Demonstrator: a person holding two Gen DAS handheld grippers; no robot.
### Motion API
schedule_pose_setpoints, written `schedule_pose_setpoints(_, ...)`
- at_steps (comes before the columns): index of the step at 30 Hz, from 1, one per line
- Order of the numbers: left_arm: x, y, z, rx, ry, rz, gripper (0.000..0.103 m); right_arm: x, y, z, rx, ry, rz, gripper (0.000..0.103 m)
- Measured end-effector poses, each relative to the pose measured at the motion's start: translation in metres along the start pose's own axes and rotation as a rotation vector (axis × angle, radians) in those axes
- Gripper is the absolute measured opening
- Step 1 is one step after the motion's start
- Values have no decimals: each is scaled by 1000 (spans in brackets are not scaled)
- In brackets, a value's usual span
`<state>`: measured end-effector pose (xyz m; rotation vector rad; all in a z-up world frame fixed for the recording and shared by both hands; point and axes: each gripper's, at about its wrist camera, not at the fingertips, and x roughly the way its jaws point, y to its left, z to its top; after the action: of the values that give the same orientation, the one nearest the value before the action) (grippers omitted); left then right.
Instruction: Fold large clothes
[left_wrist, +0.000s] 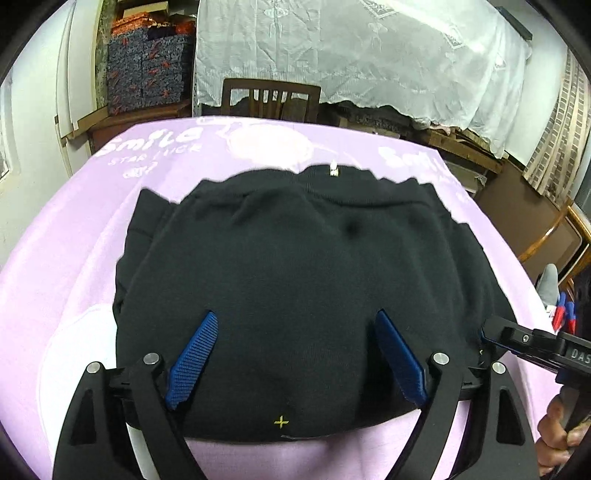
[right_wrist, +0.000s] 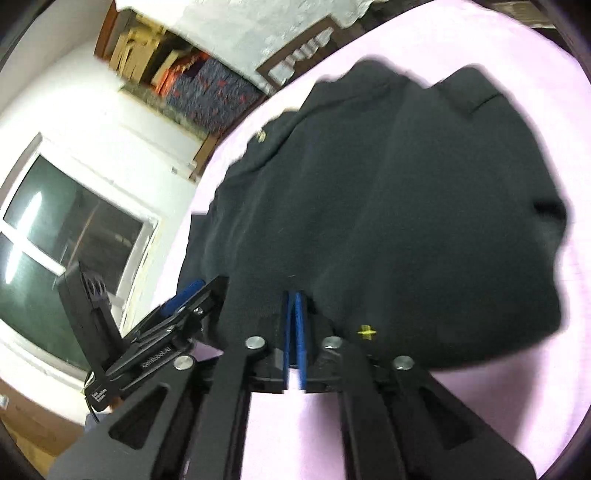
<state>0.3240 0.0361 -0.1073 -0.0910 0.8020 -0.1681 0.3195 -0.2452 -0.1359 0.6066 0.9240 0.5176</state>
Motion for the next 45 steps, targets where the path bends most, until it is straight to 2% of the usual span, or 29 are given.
schedule_pose_setpoints(2, 9, -6, 3, 27, 29, 15, 88, -12, -8, 2, 12, -32, -34, 25)
schedule_pose_setpoints(3, 16, -9, 3, 47, 40, 36, 89, -14, -14, 4, 34, -41, -72, 37)
schedule_pose_setpoints(4, 19, -10, 3, 55, 38, 49, 94, -12, -22, 6, 60, -40, -108, 39)
schedule_pose_setpoints(6, 27, -9, 3, 58, 41, 70, 100, -8, -35, 7, 105, -34, -88, 35)
schedule_pose_setpoints(8, 32, -6, 0, 47, 42, 67, 100, -8, -35, 9, 91, -30, -94, 35)
schedule_pose_setpoints(13, 35, -15, 0, 92, 30, 129, 100, -2, -27, 9, 46, -47, -128, 38)
schedule_pose_setpoints(17, 35, -12, 7, 72, 67, 127, 100, -9, -38, 12, 160, -53, -64, 39)
schedule_pose_setpoints(19, 29, -9, 14, 41, 85, 113, 99, -25, -42, 9, 209, -96, -52, 48)
schedule_pose_setpoints(23, 13, -9, 32, 0, 20, 77, 99, -70, -44, -4, 242, -176, -76, 53)
schedule_pose_setpoints(26, 25, -14, 36, -8, 50, 70, 99, -88, -52, -19, 295, -208, -107, 58)
schedule_pose_setpoints(28, 43, -15, 31, -2, 87, 92, 99, -86, -55, -25, 325, -199, -129, 58)
schedule_pose_setpoints(32, 52, -17, 25, 40, 52, 113, 100, -63, -53, -28, 370, -139, -172, 59)
schedule_pose_setpoints(42, 56, -15, 20, 42, 14, 102, 100, -33, -46, -10, 356, -231, -243, 63)
schedule_pose_setpoints(44, 56, -14, 21, 40, 13, 96, 100, -30, -48, -6, 367, -264, -251, 62)
schedule_pose_setpoints(45, 56, -14, 21, 40, 13, 94, 100, -30, -51, -5, 387, -291, -258, 56)
